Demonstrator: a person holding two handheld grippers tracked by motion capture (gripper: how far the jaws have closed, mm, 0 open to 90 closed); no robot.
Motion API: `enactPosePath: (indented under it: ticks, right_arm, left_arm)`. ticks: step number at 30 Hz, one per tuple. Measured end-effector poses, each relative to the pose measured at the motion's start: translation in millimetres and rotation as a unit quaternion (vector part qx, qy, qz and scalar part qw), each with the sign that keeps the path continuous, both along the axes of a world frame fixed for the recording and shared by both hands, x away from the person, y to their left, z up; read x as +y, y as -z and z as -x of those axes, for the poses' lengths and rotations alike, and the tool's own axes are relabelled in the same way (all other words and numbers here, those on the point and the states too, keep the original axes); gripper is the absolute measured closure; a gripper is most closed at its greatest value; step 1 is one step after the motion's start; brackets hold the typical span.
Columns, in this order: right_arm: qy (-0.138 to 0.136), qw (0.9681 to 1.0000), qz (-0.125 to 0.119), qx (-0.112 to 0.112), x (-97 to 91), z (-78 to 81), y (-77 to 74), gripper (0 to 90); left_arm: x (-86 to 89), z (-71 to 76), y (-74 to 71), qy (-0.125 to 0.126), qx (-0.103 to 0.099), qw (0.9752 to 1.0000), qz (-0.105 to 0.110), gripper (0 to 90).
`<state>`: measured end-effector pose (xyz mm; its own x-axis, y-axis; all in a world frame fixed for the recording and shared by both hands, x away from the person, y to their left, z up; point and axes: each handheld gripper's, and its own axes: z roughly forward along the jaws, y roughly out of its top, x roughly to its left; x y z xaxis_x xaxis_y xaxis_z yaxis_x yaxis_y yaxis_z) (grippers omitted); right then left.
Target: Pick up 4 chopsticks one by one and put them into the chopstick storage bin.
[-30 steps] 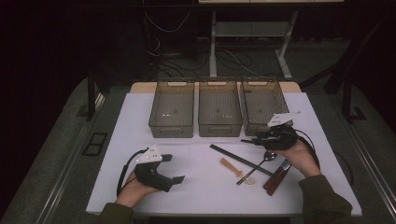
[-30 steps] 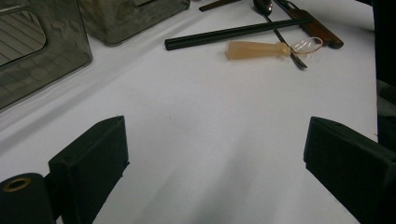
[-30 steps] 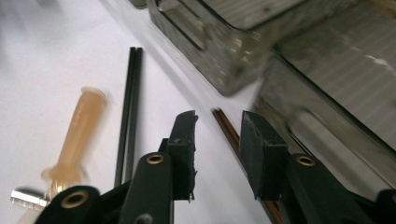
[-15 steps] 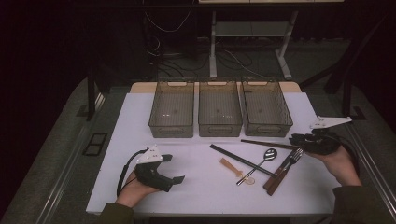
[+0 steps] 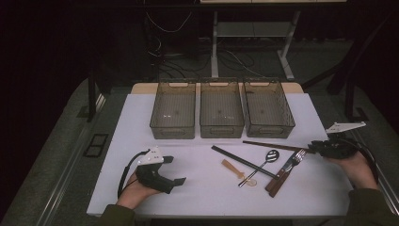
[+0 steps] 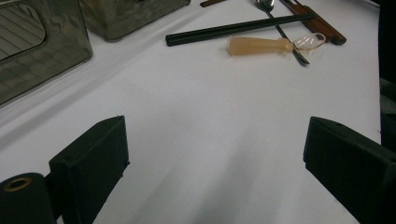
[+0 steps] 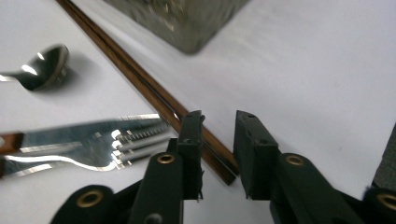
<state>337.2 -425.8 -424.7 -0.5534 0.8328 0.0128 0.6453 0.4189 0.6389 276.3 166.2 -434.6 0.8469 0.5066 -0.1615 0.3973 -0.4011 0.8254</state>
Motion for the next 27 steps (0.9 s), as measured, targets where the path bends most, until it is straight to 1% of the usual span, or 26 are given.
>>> enactPosePath:
  ticks: [2, 4, 6, 8, 9, 13, 15, 18, 22, 27]
  right_arm:
    - [-0.005, 1.0000, 0.002, 0.003, -2.9, -0.1, 2.9, 68.0]
    - [-0.012, 0.9999, -0.004, 0.001, -5.0, -0.8, 4.6, 65.1]
    - [-0.021, 0.9998, -0.006, 0.005, -5.4, -3.9, 6.8, 62.5]
    - [-0.021, 0.9998, -0.001, 0.003, -5.3, -5.1, 8.4, 61.9]
    - [-0.025, 0.9997, -0.002, 0.009, -5.5, -6.0, 9.5, 61.7]
    - [-0.032, 0.9994, 0.007, 0.014, -5.7, -9.3, 14.5, 60.9]
    - [-0.038, 0.9991, 0.007, 0.019, -4.8, -10.5, 15.8, 60.7]
    - [-0.047, 0.9986, 0.013, 0.022, -3.0, -11.5, 17.5, 61.0]
    - [-0.055, 0.9981, 0.012, 0.025, -2.9, -11.4, 16.8, 64.7]
    - [-0.062, 0.9975, 0.017, 0.028, -1.3, -8.5, 15.9, 66.7]
  left_arm:
    - [-0.3, -0.2, 0.4, 0.000, 0.001, 1.0000, -0.001, 6.5]
    - [-0.6, -0.3, 0.6, 0.001, 0.001, 1.0000, -0.002, 6.5]
    - [-1.1, -0.1, 0.8, 0.001, 0.001, 1.0000, -0.002, 6.5]
    - [-1.0, 0.0, 0.9, 0.001, 0.001, 1.0000, -0.002, 6.4]
    - [-0.9, 0.0, 0.9, 0.001, 0.002, 1.0000, -0.002, 6.4]
    - [-1.0, -0.4, 1.3, 0.002, 0.002, 1.0000, -0.003, 6.5]
    - [-1.1, -0.3, 1.3, 0.002, 0.002, 1.0000, -0.004, 6.5]
    - [-1.1, -0.3, 1.3, 0.002, 0.002, 1.0000, -0.003, 6.5]
    - [-1.3, -0.3, 1.5, 0.004, 0.002, 1.0000, -0.004, 6.5]
    - [-0.9, -0.2, 1.3, 0.004, 0.003, 1.0000, -0.002, 6.5]
